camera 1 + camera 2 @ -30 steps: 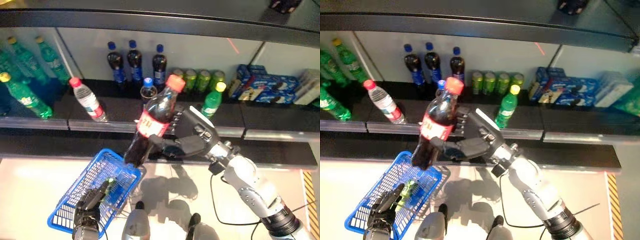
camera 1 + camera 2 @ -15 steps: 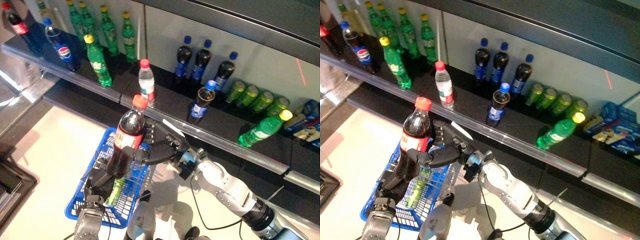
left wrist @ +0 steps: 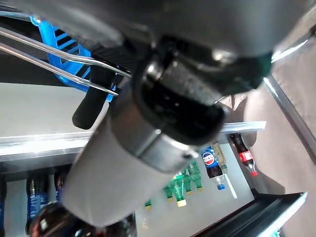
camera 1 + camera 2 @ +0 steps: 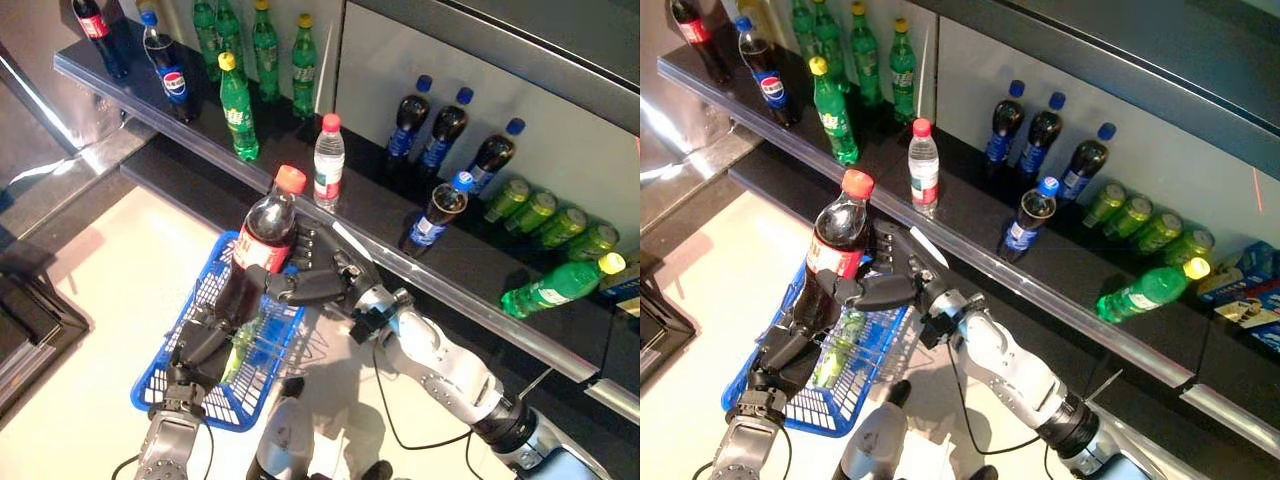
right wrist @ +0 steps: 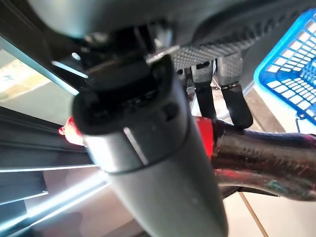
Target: Pick up the drink and place into the basket.
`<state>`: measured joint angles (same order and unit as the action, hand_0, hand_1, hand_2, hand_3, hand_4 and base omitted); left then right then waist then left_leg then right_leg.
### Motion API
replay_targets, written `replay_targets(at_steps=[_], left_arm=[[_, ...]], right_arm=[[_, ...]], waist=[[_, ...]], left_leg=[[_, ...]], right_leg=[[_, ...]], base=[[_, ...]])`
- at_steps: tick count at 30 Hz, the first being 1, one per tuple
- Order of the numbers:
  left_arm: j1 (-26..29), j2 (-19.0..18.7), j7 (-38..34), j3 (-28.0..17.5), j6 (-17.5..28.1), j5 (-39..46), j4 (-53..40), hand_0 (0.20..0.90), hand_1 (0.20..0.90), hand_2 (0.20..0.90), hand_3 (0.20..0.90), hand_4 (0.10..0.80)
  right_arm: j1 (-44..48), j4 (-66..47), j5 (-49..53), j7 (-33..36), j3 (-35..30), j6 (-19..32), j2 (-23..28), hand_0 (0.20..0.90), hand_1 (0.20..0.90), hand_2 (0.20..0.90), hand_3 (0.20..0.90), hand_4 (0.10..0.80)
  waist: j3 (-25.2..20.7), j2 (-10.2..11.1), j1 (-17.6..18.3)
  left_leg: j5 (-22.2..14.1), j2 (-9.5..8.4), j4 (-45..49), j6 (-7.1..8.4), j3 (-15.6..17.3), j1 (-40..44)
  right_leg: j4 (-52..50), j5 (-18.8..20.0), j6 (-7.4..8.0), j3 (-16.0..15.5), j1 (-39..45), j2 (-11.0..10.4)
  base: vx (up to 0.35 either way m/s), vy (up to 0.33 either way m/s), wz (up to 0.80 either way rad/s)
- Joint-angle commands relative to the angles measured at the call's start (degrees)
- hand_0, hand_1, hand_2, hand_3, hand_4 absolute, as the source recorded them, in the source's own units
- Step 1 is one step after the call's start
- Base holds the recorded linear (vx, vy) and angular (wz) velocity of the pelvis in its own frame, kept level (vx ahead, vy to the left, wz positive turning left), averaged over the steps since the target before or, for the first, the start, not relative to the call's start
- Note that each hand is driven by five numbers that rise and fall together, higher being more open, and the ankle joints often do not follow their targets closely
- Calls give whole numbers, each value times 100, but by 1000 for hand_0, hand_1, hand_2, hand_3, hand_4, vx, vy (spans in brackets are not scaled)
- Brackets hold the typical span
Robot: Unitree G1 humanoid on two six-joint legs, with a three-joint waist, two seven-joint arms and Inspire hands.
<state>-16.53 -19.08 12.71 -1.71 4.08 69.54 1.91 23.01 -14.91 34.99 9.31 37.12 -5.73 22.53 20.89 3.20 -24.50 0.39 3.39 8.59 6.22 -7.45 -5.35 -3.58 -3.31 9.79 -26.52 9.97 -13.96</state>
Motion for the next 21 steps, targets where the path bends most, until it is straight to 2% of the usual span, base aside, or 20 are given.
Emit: replay_targets(at_steps=[1, 12, 16, 21], left_arm=[[367, -320, 1362, -335, 609, 195, -1674, 300, 300, 300, 200, 100], [373, -322, 1523, -491, 558, 7, -1157, 300, 300, 300, 200, 100], [340, -333, 1716, -565, 461, 94, -1140, 300, 300, 300, 200, 100], [382, -369, 2147, -544, 218, 154, -1398, 300, 300, 300, 200, 100]], right_arm=[[957, -508, 73, 107, -295, 1084, -575, 300, 300, 300, 200, 100], [901, -371, -311, 581, -772, 1126, -445, 300, 300, 300, 200, 100], [962, -138, -629, 812, -962, 942, -320, 300, 300, 300, 200, 100], [846, 138, -1329, 962, -895, 664, -256, 300, 300, 300, 200, 100]], waist=[[-902, -162, 81], [-986, -172, 217], [-1019, -213, 235], [-996, -247, 227]], left_leg=[[-18, 376, 17, 73, 71, 369], [-84, 481, 32, 76, 236, 521], [-99, 480, 40, 77, 244, 542], [-126, 450, 82, 76, 212, 526]], right_leg=[[-431, 70, -172, -50, -110, -177], [-523, 12, -187, 40, -145, -184], [-554, -8, -194, 41, -151, -211], [-600, -3, -174, 3, -168, -258]], base=[[0, 0, 0], [1, -1, 0], [0, 0, 0], [0, 0, 0]])
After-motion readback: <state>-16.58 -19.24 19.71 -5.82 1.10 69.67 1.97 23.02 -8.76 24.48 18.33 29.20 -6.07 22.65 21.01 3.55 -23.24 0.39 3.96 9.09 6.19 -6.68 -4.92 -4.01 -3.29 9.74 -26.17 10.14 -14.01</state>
